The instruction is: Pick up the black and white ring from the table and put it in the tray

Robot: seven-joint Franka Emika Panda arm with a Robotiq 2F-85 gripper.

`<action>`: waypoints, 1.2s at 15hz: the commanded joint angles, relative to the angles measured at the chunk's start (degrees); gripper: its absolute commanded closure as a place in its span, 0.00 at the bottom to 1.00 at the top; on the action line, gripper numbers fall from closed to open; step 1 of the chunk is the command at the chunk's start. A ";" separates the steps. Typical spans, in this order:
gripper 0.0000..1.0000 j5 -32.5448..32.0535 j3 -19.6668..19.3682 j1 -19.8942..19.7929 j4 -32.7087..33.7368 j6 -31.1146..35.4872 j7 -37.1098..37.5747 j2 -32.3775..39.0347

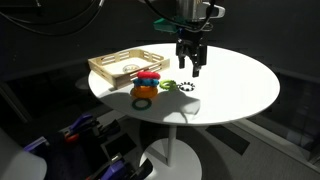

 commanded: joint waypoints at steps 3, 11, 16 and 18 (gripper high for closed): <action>0.00 -1.92 -1.86 2.66 2.93 1.29 2.55 4.61; 0.00 -1.64 -3.77 4.53 4.62 3.49 2.85 8.68; 0.00 -0.66 -4.31 4.48 4.68 5.02 2.36 9.75; 0.00 -0.42 -4.44 4.45 4.68 5.33 2.27 10.02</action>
